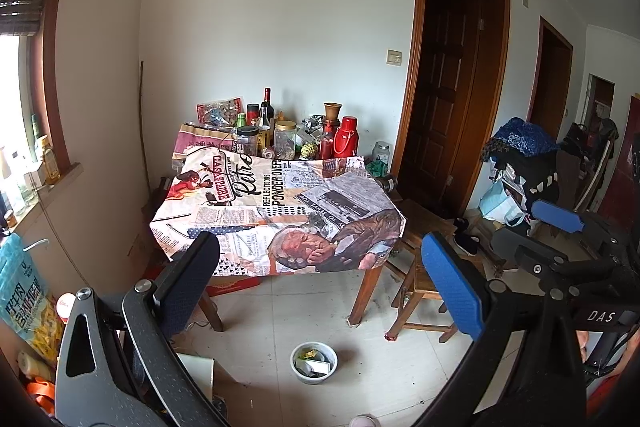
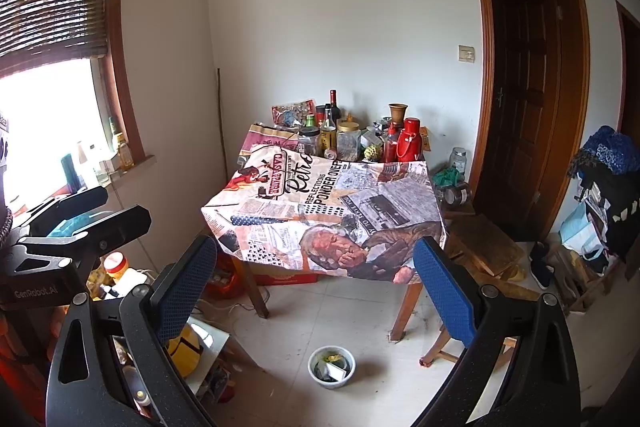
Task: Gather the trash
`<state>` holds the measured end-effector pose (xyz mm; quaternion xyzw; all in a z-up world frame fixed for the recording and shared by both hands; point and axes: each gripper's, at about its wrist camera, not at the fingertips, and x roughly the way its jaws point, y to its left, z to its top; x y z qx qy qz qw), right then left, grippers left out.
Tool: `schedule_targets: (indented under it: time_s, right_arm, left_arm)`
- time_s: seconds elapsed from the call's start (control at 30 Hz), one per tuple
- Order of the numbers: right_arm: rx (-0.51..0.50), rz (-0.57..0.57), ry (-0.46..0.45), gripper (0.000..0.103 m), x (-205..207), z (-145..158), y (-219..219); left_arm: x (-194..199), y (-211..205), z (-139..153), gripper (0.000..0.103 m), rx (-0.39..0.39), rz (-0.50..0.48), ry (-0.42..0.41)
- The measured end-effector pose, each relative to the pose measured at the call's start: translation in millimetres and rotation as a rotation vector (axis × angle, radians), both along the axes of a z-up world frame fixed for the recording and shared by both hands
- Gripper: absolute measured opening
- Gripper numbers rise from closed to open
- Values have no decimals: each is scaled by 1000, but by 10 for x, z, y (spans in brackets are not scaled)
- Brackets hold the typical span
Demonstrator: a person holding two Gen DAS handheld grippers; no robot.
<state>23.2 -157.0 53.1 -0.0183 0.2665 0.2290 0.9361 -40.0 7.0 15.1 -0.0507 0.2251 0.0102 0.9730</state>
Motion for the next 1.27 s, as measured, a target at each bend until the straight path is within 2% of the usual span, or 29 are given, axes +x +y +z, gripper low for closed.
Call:
schedule_targets:
  time_s: [0.77, 1.27]
  right_arm:
    - [4, -34, 11, 98, 83, 16, -12]
    - [9, -40, 34, 98, 360, -62, -11]
  left_arm:
    - [61, 8, 3, 102, -3, -34, 0]
    - [343, 48, -45, 102, -12, -26, 26]
